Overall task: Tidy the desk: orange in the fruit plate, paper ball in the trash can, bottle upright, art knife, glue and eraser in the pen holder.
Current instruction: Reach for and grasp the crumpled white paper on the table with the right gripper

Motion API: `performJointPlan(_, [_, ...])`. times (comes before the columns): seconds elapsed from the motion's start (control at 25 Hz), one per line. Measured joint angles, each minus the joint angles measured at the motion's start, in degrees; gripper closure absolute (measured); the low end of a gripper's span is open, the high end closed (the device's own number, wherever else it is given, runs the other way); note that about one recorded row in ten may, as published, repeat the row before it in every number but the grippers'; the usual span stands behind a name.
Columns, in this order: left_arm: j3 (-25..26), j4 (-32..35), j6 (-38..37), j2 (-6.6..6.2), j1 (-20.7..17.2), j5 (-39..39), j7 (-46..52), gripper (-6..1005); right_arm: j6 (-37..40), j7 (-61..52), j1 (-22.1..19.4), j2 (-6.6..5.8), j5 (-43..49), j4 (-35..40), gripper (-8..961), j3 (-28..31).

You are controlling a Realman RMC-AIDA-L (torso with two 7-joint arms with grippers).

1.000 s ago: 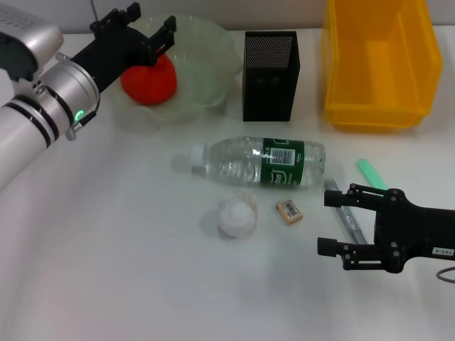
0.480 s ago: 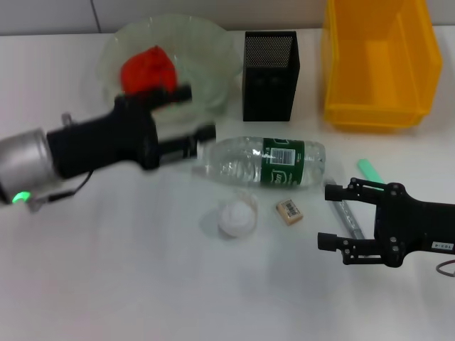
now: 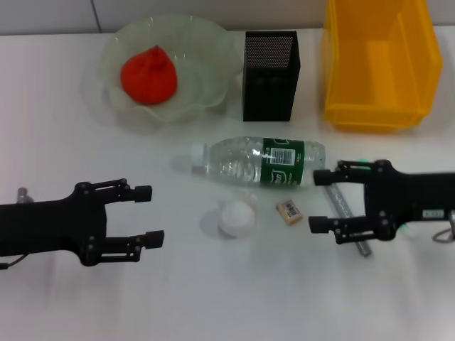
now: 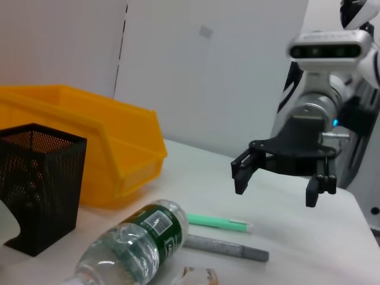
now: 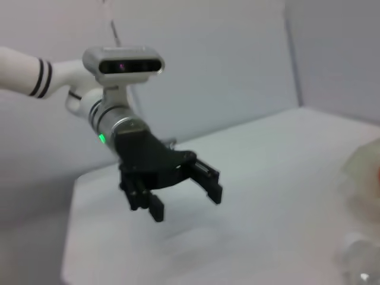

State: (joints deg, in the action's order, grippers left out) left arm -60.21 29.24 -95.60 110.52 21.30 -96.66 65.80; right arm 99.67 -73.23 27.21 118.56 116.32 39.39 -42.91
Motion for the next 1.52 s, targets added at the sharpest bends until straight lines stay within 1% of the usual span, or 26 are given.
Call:
performJointPlan(0.08, [0.75, 0.21, -0.79, -0.03, -0.59, -0.02, -0.18, 204, 1.28, -6.6, 2.1, 0.0, 0.41, 4.39, 123, -2.81])
performJointPlan(0.12, [1.24, 0.25, -1.39, -0.03, -1.13, -0.03, -0.38, 204, 2.22, -13.39, 4.38, -0.24, 1.39, 8.29, 123, -5.97])
performJointPlan(0.16, [1.29, 0.23, -1.49, -0.02, -1.27, -0.03, -0.41, 204, 2.22, -13.39, 4.38, -0.24, 1.39, 8.29, 123, -5.97])
performJointPlan(0.2, [1.28, 0.19, -1.52, -0.01, -1.34, -0.03, -0.42, 205, 2.82, -17.34, 5.95, -0.44, 2.4, 10.56, 123, -7.92])
performJointPlan(0.28, [1.29, 0.1, -1.57, -0.01, -1.47, -0.03, -0.44, 206, 4.82, -23.16, 9.62, -0.86, 5.24, 13.6, 123, -10.51])
performJointPlan(0.32, [1.29, 0.0, -1.57, -0.02, -1.58, -0.03, -0.45, 206, 7.39, -27.45, 13.81, -1.0, 8.19, 15.59, 123, -11.73])
performJointPlan(0.36, [1.28, -0.13, -1.63, -0.06, -1.93, -0.02, -0.52, 206, 7.39, -27.45, 13.81, -1.0, 8.19, 15.59, 124, -11.73])
performJointPlan(0.48, [1.26, -0.19, -1.67, -0.07, -2.08, -0.02, -0.81, 207, 8.92, -31.24, 19.5, -0.98, 12.16, 16.72, 124, -13.46])
performJointPlan(0.52, [1.22, -0.24, -1.7, -0.05, -2.15, -0.03, -1.13, 208, 8.32, -32.63, 22.81, -0.6, 15.18, 16.83, 124, -15.89])
performJointPlan(0.56, [1.22, -0.24, -1.7, -0.05, -2.15, -0.03, -1.13, 208, 8.32, -32.63, 22.81, -0.6, 15.18, 16.83, 124, -15.89])
performJointPlan(0.6, [0.93, -0.29, -1.6, 0.36, -2.48, -0.08, -2.34, 208, 7.83, -33.02, 24.1, -0.25, 16.4, 16.82, 124, -17.29])
performJointPlan(0.64, [0.87, -0.29, -1.49, 0.47, -2.56, -0.09, -2.48, 209, 7.26, -33.15, 24.91, 0.09, 17.35, 16.72, 124, -18.57])
performJointPlan(0.68, [0.87, -0.29, -1.49, 0.47, -2.56, -0.09, -2.48, 209, 6.25, -33.2, 25.65, 0.33, 17.99, 16.59, 124, -20.28])
performJointPlan(0.72, [0.87, -0.29, -1.49, 0.47, -2.56, -0.09, -2.48, 210, 3.83, -33.19, 26.5, 0.63, 18.36, 16.37, 124, -24.1])
performJointPlan(0.76, [0.87, -0.29, -1.49, 0.47, -2.56, -0.09, -2.48, 210, 3.83, -33.19, 26.5, 0.63, 18.36, 16.37, 124, -24.1])
performJointPlan(0.88, [1.16, -0.29, -0.95, 0.61, -2.89, -0.1, -2.61, 211, 0.04, -32.94, 26.77, 0.89, 17.86, 16.29, 123, -29.28])
performJointPlan(0.92, [1.16, -0.29, -0.95, 0.61, -2.89, -0.1, -2.61, 211, -1.97, -32.73, 26.81, 0.99, 17.47, 16.14, 123, -32.03])
performJointPlan(0.96, [1.26, -0.28, -0.96, 0.67, -2.91, -0.1, -2.61, 212, -1.97, -32.73, 26.81, 0.99, 17.47, 16.14, 123, -32.03])
performJointPlan(1.08, [1.26, -0.27, -0.95, 0.8, -2.72, -0.11, -2.61, 213, -5.99, -32.07, 26.49, 1.06, 15.65, 15.39, 123, -37.16])
performJointPlan(1.12, [1.26, -0.27, -0.94, 0.86, -2.63, -0.1, -2.59, 213, -8.57, -31.61, 26.16, 1.11, 14.74, 14.85, 123, -39.54])
performJointPlan(1.16, [1.25, -0.29, -0.94, 0.9, -2.56, -0.11, -2.54, 214, -8.57, -31.61, 26.16, 1.11, 14.74, 14.85, 123, -39.54])
performJointPlan(1.36, [1.24, -0.32, -0.81, 0.99, -2.61, -0.1, -2.31, 215, -15.53, -29.74, 26.17, 1.16, 12.35, 11.2, 124, -45.12])
performJointPlan(1.4, [1.24, -0.32, -0.81, 0.99, -2.61, -0.1, -2.31, 216, -15.53, -29.74, 26.17, 1.16, 12.35, 11.2, 124, -45.12])
performJointPlan(1.48, [1.23, -0.33, -0.7, 1.0, -2.65, -0.11, -2.19, 216, -18.13, -29.06, 25.96, 1.16, 11.38, 10.41, 123, -47.22])
performJointPlan(1.52, [1.23, -0.33, -0.67, 1.01, -2.65, -0.11, -2.13, 217, -20.68, -28.88, 25.72, 1.18, 10.86, 9.98, 123, -49.28])
